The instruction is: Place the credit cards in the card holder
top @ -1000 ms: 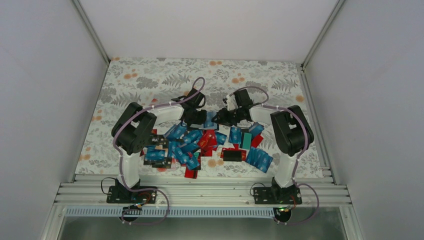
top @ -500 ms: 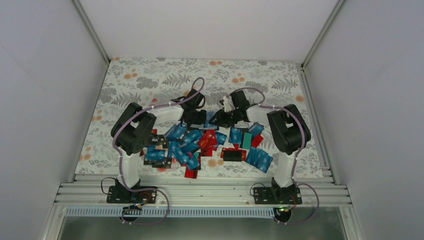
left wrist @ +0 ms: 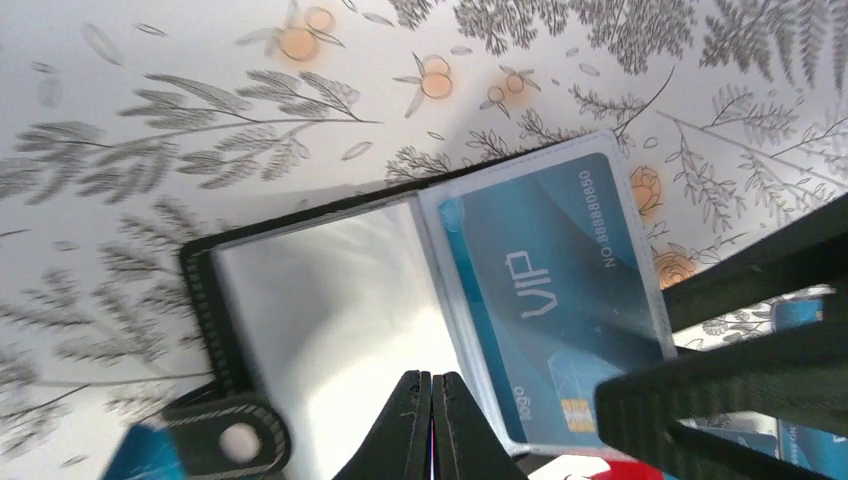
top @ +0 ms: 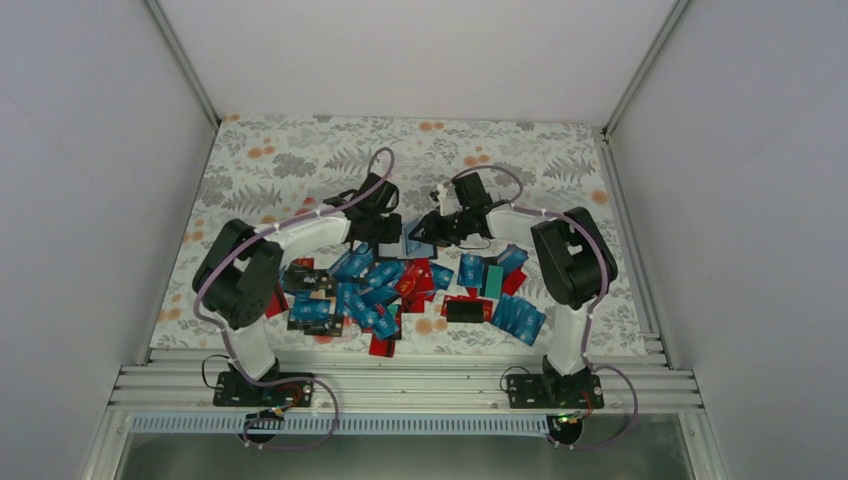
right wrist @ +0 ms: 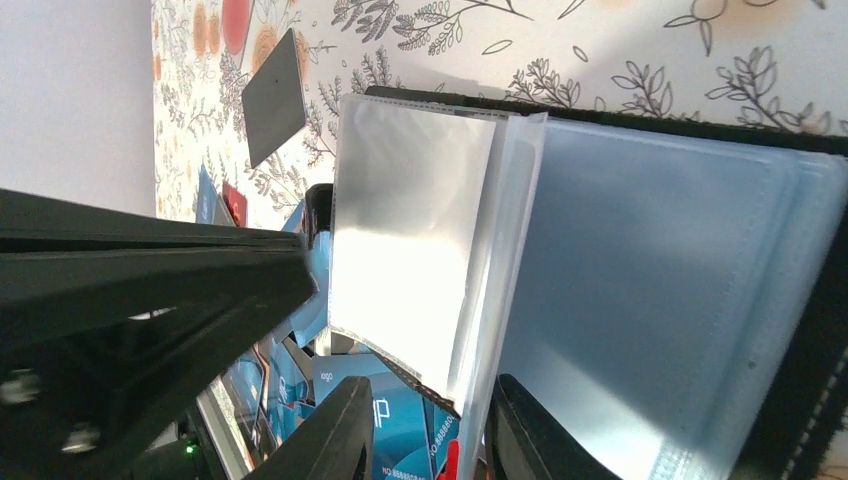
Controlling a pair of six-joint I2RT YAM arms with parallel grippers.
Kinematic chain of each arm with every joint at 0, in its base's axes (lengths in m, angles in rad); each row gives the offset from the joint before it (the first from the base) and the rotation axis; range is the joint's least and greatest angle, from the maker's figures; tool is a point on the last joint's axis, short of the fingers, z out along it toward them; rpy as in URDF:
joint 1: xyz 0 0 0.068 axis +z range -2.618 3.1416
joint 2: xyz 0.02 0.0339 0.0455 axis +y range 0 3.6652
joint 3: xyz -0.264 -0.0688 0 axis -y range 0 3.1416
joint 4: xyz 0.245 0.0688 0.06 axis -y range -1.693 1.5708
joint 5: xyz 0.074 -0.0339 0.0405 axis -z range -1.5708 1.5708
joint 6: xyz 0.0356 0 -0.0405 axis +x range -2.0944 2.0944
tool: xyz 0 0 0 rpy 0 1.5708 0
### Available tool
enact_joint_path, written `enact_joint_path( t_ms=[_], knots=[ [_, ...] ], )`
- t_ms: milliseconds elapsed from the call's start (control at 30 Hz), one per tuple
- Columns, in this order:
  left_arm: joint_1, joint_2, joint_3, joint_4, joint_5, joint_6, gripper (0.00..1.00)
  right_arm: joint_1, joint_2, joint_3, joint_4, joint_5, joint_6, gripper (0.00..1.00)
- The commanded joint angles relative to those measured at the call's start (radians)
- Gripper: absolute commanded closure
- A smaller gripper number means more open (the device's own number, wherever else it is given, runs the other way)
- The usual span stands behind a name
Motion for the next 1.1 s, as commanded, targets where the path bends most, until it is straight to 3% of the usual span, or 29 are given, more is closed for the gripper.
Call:
enact_joint_path(
  t_ms=[0, 367, 800, 1067],
  knots=[
    [0.021, -0.099, -0.043, -0.036, -0.073, 0.004, 0.98, 0.024, 0.023, 0.039, -0.029, 0.008, 0.003, 0.70],
    [0.085, -0.297, -0.236, -0.052, -0.150, 0.011, 0.98, 0.073, 0.066, 0.109, -0.072, 0.038, 0.012, 0.70],
    [0.120, -0.487, -0.345, -0.104, -0.184, 0.016, 0.98, 0.176, 0.214, 0.341, -0.167, 0.051, 0.038, 0.68],
    [0.124, -0.556, -0.358, -0.144, -0.198, 0.000, 0.98, 0.214, 0.258, 0.506, -0.272, 0.061, 0.007, 0.54]
  ],
)
